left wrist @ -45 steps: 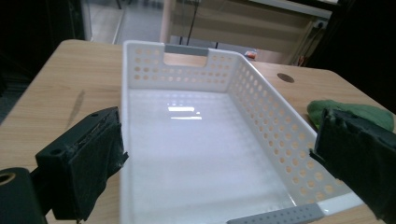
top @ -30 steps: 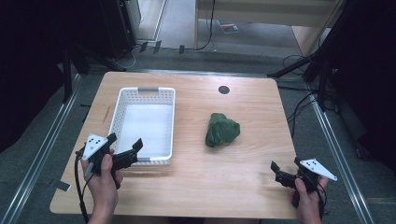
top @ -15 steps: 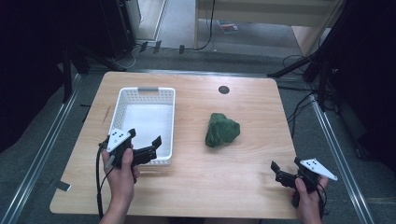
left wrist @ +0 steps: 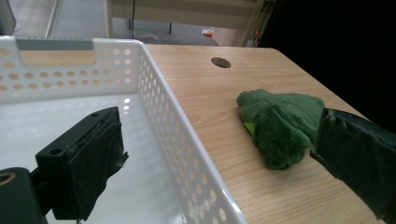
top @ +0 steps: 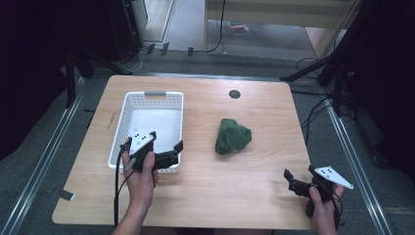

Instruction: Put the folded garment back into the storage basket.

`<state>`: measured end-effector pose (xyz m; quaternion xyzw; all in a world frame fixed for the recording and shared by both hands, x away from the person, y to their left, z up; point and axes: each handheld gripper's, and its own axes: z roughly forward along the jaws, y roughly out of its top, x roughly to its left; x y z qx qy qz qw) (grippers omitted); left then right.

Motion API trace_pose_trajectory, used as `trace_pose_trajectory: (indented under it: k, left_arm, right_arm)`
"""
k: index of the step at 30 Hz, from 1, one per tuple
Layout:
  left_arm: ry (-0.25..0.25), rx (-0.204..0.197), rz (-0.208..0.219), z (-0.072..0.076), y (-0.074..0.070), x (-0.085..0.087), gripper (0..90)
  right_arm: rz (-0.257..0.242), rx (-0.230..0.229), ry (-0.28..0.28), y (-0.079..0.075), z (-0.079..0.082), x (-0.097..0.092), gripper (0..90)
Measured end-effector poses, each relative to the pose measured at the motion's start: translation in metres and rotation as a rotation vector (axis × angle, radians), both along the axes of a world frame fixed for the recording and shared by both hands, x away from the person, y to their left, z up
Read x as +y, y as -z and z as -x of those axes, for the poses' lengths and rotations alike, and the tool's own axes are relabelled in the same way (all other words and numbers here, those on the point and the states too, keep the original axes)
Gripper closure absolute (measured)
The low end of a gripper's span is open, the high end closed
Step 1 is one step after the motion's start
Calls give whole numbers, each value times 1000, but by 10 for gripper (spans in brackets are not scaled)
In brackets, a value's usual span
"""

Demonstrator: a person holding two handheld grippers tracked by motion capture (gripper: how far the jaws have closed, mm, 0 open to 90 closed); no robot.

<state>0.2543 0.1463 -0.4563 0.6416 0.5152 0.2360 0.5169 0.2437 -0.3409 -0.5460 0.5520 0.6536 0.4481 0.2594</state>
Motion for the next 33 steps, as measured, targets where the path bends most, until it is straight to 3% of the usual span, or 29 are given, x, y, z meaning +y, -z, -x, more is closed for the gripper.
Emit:
trace_pose_trajectory:
  k: [13,33]
  left_arm:
    - [40,18,5,-12,0,-30,0]
    - [93,40,-38,-35,6,-85,0]
  right_arm:
    - [-1,1,0,0,0,0,1]
    - [-6,2,-2,0,0,-1,1]
